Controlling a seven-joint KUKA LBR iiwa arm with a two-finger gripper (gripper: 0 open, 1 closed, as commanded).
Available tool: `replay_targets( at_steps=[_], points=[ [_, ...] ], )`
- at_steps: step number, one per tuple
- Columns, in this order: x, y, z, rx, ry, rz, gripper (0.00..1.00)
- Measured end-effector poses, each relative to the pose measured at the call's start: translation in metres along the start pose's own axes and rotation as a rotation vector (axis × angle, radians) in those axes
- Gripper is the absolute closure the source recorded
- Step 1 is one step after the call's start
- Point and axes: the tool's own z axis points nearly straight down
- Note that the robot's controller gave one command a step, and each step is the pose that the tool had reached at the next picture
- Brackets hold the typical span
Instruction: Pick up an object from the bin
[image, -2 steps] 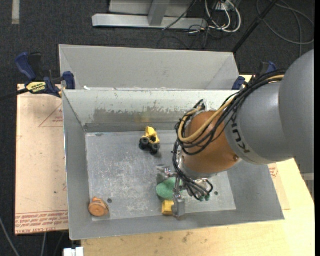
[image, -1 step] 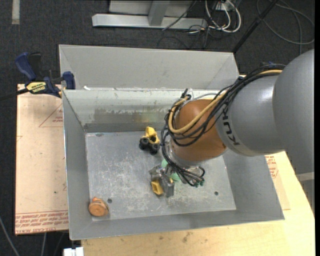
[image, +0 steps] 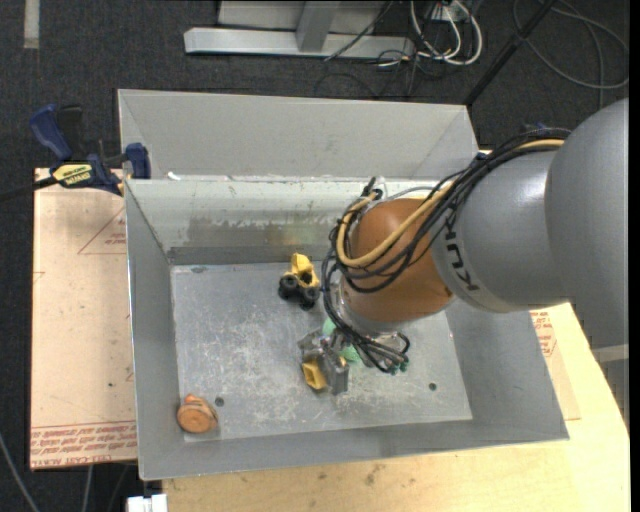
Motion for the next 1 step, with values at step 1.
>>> replay_targets(
  at_steps=[1],
  points=[
    [-0.0069, 0.0226, -0.1291, -0.001, 0.011, 0.024, 1.0]
  ],
)
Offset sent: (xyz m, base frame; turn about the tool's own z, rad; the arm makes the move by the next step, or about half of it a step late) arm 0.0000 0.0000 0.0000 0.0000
